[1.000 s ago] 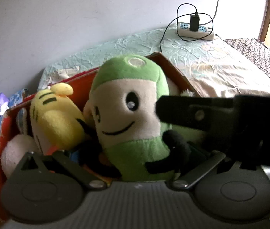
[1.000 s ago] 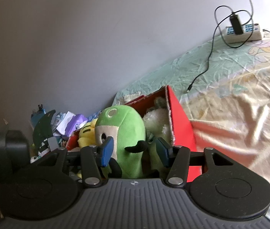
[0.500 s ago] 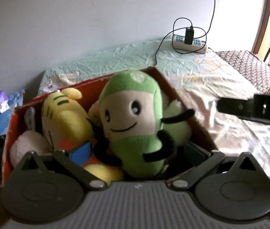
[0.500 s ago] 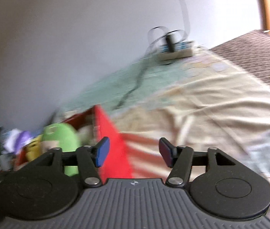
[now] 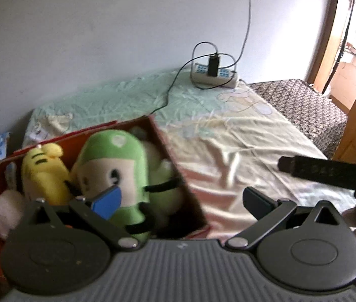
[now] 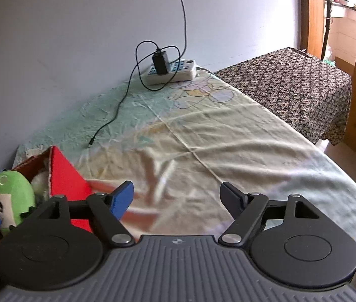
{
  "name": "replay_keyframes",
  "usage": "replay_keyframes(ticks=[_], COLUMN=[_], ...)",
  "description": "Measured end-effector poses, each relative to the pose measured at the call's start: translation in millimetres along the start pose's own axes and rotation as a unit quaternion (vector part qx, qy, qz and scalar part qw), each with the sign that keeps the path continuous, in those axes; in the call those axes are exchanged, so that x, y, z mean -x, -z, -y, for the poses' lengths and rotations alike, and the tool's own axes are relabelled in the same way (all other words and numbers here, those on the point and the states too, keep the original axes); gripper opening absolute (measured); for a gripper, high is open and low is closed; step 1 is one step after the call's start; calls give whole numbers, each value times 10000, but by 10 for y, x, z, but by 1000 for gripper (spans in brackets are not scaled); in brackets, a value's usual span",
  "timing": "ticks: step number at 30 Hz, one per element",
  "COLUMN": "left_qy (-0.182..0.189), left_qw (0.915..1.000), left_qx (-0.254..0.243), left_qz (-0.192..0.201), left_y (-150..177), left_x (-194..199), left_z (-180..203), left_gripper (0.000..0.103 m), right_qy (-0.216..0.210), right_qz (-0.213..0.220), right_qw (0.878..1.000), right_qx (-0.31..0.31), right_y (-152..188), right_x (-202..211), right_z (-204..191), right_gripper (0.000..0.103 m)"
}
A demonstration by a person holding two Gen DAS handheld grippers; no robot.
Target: Organize objects
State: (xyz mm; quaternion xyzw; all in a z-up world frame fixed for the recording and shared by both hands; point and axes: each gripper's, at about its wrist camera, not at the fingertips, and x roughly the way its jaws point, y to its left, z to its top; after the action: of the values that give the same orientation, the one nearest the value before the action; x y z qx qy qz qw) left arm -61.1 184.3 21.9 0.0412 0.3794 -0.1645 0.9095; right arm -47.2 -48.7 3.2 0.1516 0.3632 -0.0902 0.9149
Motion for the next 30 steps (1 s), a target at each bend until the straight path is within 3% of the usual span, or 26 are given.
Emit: replay_keyframes(ticks=[6,10,19,30], left_qy=[-167,-485,-865,-1755], left_qw=[9998,9986,9944,9762], left_qx=[-38,-90,139,903], left_qz=[-112,-207,-595,-898], left_y=[-7,-1,50,189], left_x=[-25,-71,-191,-85], left_z=[336,579,1013,913], left_gripper=[102,102,103,103], right_qy=[2,-83,-394,-1177], right_qz=[-211,-338,-566,-757], right_qw=[9997,9987,9948,9767], right_qx=[137,363,755,1628], right_y=[-62,-100,-190,-148], right_x=[-34,-57,-130,-81], right_z=[231,347,593,328], right_gripper=[81,84,85,85])
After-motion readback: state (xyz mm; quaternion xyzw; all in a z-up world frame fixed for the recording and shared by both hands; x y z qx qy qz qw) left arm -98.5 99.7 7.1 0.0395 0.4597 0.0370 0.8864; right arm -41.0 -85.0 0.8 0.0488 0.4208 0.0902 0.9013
